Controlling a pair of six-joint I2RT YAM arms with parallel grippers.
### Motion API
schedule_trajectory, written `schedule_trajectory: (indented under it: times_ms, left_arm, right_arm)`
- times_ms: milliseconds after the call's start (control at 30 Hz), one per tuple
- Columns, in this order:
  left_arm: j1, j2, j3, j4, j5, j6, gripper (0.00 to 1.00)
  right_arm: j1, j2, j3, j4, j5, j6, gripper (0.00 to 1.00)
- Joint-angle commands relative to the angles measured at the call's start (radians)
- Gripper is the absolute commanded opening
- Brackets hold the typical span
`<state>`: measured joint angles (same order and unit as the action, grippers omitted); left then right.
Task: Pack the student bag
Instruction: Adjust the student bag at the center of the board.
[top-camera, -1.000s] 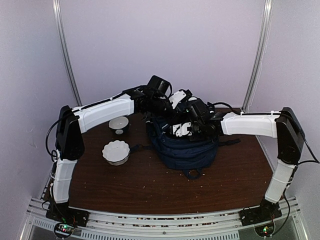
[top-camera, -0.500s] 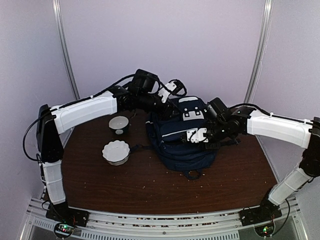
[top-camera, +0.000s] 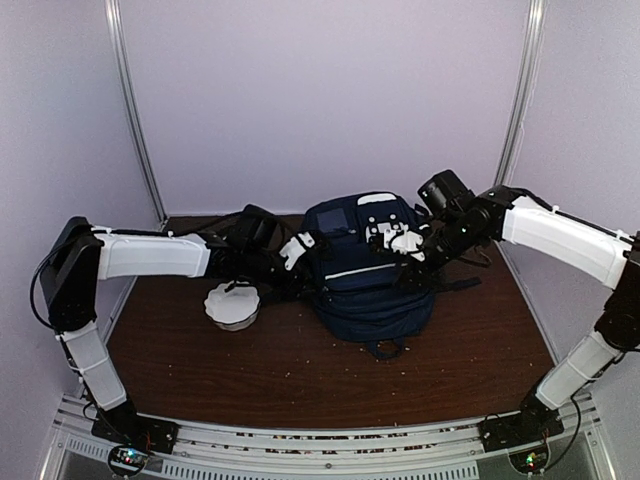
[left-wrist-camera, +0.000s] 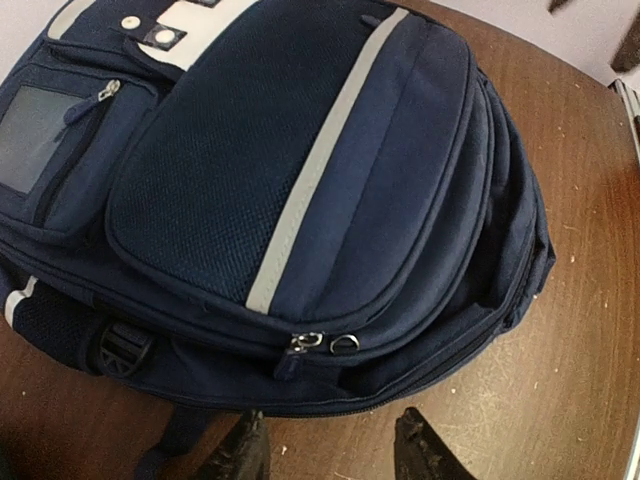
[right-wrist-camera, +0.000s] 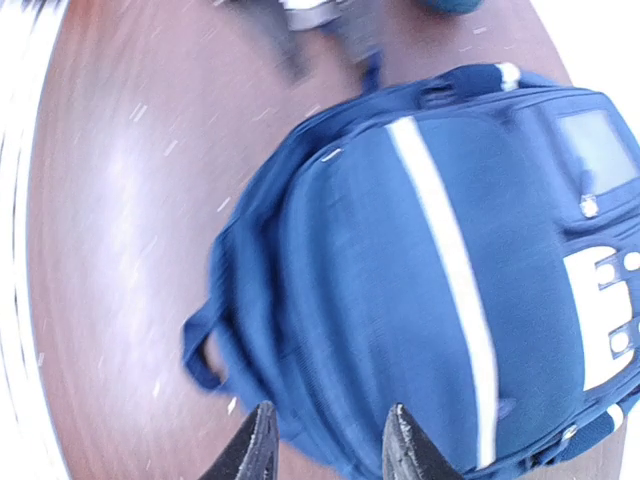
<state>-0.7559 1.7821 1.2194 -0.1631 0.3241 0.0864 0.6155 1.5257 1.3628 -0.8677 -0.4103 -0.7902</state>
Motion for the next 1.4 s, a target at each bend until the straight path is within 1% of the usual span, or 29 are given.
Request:
schedule_trajectory:
  times_ms: [0,167,333,500,633,833,933,1033,1133,1200,1367]
  left_arm:
    - [0.015,0.016,-0.028,0.2,0.101,0.074,0.44]
    - [0.016,0.084,-0.013,0.246,0.111,0.111,0.44]
    - [0.018,0.143,0.018,0.211,0.107,0.154,0.43]
    - [0.022,0.186,0.033,0.183,0.113,0.176,0.44]
    - [0.024,0.218,0.071,0.144,0.107,0.192,0.44]
    - [0.027,0.243,0.098,0.129,0.055,0.202,0.43]
    - [0.029,0.261,0.126,0.089,0.075,0.222,0.43]
    - [0.029,0.295,0.182,0.006,0.103,0.246,0.39]
    - [0.03,0.31,0.209,-0.055,0.11,0.271,0.36]
    - [0.03,0.312,0.217,-0.09,0.106,0.286,0.32]
    - [0.03,0.289,0.196,-0.113,0.098,0.289,0.28]
  right_arm:
    - [-0.046,0.118,0.081,0.142,-0.076,0.167,0.36]
    - [-0.076,0.27,0.204,0.194,-0.112,0.255,0.35]
    - [-0.077,0.392,0.282,0.206,-0.127,0.303,0.35]
    - [-0.077,0.474,0.329,0.203,-0.136,0.34,0.35]
    - [-0.077,0.514,0.341,0.206,-0.128,0.368,0.35]
    - [-0.084,0.549,0.35,0.196,-0.125,0.386,0.35]
    - [-0.088,0.558,0.354,0.196,-0.131,0.394,0.35]
    - [-0.091,0.565,0.36,0.193,-0.134,0.397,0.35]
    - [-0.092,0.567,0.361,0.193,-0.136,0.398,0.35]
    - [-0.093,0.566,0.361,0.193,-0.137,0.398,0.35]
    - [-0.097,0.568,0.36,0.193,-0.143,0.399,0.35]
